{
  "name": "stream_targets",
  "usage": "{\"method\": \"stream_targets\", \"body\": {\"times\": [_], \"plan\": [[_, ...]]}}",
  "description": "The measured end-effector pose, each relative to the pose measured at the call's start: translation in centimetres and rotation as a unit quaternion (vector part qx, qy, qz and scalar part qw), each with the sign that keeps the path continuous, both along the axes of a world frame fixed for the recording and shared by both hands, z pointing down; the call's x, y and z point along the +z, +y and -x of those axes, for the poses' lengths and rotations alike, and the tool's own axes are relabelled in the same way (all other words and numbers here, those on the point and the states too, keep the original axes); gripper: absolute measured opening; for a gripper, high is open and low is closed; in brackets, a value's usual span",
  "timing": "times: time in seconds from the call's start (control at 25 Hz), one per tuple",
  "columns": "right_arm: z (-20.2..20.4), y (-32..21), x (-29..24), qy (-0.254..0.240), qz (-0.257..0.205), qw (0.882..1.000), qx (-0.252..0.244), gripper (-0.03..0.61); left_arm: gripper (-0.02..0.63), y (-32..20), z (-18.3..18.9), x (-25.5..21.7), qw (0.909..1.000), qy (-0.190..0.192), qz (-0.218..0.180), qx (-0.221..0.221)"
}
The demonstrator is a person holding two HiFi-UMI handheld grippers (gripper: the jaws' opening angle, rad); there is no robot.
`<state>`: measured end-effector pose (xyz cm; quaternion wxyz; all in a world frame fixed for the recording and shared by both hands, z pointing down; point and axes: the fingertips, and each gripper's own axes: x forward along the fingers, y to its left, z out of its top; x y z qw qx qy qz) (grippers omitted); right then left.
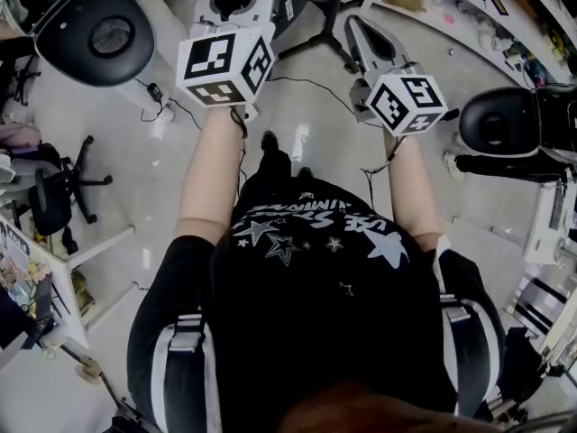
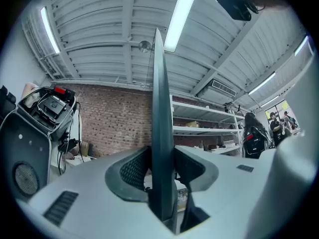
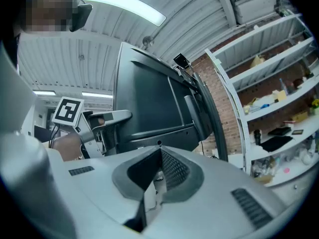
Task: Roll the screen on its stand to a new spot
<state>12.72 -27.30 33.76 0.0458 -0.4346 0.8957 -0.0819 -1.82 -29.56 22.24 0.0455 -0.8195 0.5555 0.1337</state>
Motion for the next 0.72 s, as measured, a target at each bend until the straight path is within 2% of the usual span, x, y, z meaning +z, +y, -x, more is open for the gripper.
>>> {"method": "stream_targets", "body": {"times": [0.28,0.72], "plan": [[-2.4,2.0,0.6,-0.011,0.005,1.000,0.014,0.006,0.176,1.8,-1.3,0.2,0.9999,-0.008,0.003,-0.006],[-2.4,4.2,0.2,-0.010,0.001,0.999,0.048,0.006,0.173,5.2,-0.9,0.1,0.9996,-0.005,-0.019,0.020]]}}
